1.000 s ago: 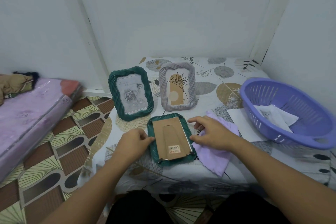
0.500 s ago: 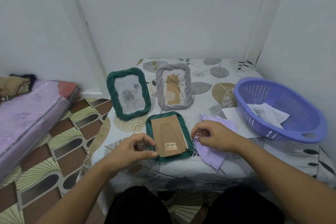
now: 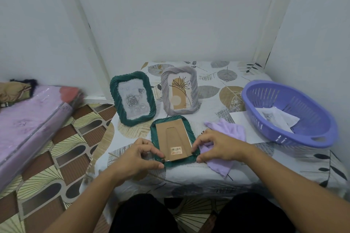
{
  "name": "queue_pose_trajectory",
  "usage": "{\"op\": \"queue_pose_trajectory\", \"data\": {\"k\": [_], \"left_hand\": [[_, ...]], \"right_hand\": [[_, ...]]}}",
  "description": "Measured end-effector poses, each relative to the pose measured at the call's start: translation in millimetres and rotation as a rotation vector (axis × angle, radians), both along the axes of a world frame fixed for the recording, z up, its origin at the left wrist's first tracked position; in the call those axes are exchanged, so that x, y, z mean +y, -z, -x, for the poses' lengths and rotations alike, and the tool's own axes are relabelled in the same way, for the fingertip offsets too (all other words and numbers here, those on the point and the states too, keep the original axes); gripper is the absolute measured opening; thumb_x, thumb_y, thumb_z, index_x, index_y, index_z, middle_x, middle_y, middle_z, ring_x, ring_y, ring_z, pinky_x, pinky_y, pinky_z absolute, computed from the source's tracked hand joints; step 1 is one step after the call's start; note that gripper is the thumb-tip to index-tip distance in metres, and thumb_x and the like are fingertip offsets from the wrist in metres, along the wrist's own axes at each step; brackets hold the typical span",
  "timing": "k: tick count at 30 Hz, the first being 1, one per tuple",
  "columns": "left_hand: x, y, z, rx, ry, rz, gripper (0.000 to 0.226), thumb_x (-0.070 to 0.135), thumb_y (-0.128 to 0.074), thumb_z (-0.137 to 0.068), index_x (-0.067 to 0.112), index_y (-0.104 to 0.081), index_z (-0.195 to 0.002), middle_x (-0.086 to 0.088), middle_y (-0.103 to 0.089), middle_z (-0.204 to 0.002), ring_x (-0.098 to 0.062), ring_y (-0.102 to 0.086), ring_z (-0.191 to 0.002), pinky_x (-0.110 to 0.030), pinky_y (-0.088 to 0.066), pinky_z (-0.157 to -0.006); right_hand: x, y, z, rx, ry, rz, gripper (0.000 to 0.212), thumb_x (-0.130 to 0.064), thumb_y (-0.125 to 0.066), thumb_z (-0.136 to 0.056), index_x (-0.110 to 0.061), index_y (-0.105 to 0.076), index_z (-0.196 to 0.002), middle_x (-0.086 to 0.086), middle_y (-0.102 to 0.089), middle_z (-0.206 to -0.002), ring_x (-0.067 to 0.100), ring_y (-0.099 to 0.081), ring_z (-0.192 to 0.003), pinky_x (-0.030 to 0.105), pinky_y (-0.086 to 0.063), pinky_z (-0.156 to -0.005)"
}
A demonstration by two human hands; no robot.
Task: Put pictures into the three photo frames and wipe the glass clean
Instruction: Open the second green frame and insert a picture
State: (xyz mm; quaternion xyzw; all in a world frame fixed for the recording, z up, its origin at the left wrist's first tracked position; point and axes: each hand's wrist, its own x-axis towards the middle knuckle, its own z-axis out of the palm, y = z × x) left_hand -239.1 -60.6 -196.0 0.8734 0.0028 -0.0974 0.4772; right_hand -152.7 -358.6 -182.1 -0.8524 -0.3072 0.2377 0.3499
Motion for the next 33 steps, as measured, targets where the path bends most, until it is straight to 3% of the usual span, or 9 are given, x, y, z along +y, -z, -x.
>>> {"op": "queue_pose_trajectory", "data": {"k": [3, 7, 11, 19, 22, 26, 33], "left_hand": [[0.3, 0.6, -0.8, 0.0, -0.01, 0.015, 0.032, 0.035, -0.094, -0.062, 0.033, -0.082, -0.091, 0.001, -0.049, -0.113, -0.015, -0.049, -0.092, -0.022, -0.046, -0.078], [-0.1, 0.7, -0.9, 0.0, -0.003, 0.016, 0.033, 0.035, -0.095, -0.06, 0.032, -0.082, -0.09, 0.002, -0.048, -0.114, -0.013, -0.049, -0.093, -0.021, -0.044, -0.077], [-1.7, -0.4, -0.7, 0.01, -0.001, 0.01, 0.037, 0.034, -0.097, -0.054, 0.032, -0.082, -0.087, 0.003, -0.047, -0.114, -0.012, -0.049, -0.097, -0.017, -0.043, -0.076], [-2.0, -2.0, -0.8, 0.021, 0.034, 0.007, 0.031, 0.03, -0.095, -0.06, 0.032, -0.082, -0.088, 0.001, -0.043, -0.113, -0.011, -0.047, -0.097, -0.012, -0.042, -0.078], [-0.4, -1.8, -1.8, 0.046, 0.064, 0.007, 0.028, 0.032, -0.093, -0.063, 0.031, -0.082, -0.089, 0.001, -0.041, -0.116, -0.013, -0.046, -0.111, -0.012, -0.041, -0.089], [0.3, -1.5, -2.0, 0.065, 0.089, 0.004, 0.025, 0.034, -0.091, -0.065, 0.031, -0.082, -0.089, 0.001, -0.038, -0.119, -0.013, -0.044, -0.118, -0.023, -0.038, -0.107], [-1.5, -2.4, -1.2, 0.071, 0.087, 0.033, 0.023, 0.03, -0.091, -0.066, 0.029, -0.083, -0.087, 0.0, -0.037, -0.12, -0.012, -0.043, -0.117, -0.023, -0.038, -0.108]], "right_hand": [[2.4, 0.0, -2.2, 0.056, -0.004, -0.019, 0.025, -0.022, -0.082, -0.084, -0.021, -0.077, -0.109, -0.016, -0.06, -0.101, -0.015, -0.054, -0.097, 0.0, -0.035, -0.089], [7.5, 5.0, -5.0, 0.077, -0.003, -0.006, 0.031, -0.038, -0.09, -0.073, -0.037, -0.074, -0.1, -0.004, -0.06, -0.116, 0.005, -0.056, -0.112, 0.027, -0.039, -0.111], [9.9, 8.9, -6.6, 0.089, 0.011, 0.01, 0.036, -0.043, -0.09, -0.071, -0.039, -0.073, -0.102, 0.003, -0.054, -0.12, 0.01, -0.056, -0.117, 0.038, -0.036, -0.117], [10.3, 10.0, -6.1, 0.116, 0.022, 0.025, 0.033, -0.041, -0.089, -0.073, -0.04, -0.073, -0.101, 0.003, -0.053, -0.121, 0.012, -0.053, -0.119, 0.042, -0.034, -0.118], [10.9, 9.4, -6.2, 0.123, 0.023, 0.031, 0.033, -0.042, -0.089, -0.073, -0.04, -0.073, -0.102, 0.003, -0.052, -0.121, 0.013, -0.052, -0.121, 0.043, -0.033, -0.119], [11.0, 7.8, -5.5, 0.132, 0.027, 0.03, 0.03, -0.039, -0.089, -0.074, -0.041, -0.073, -0.099, 0.002, -0.052, -0.12, 0.011, -0.052, -0.12, 0.038, -0.032, -0.119], [10.6, 7.1, -5.5, 0.133, 0.023, 0.034, 0.03, -0.039, -0.089, -0.075, -0.04, -0.073, -0.1, 0.002, -0.051, -0.119, 0.011, -0.052, -0.12, 0.034, -0.033, -0.115]]}}
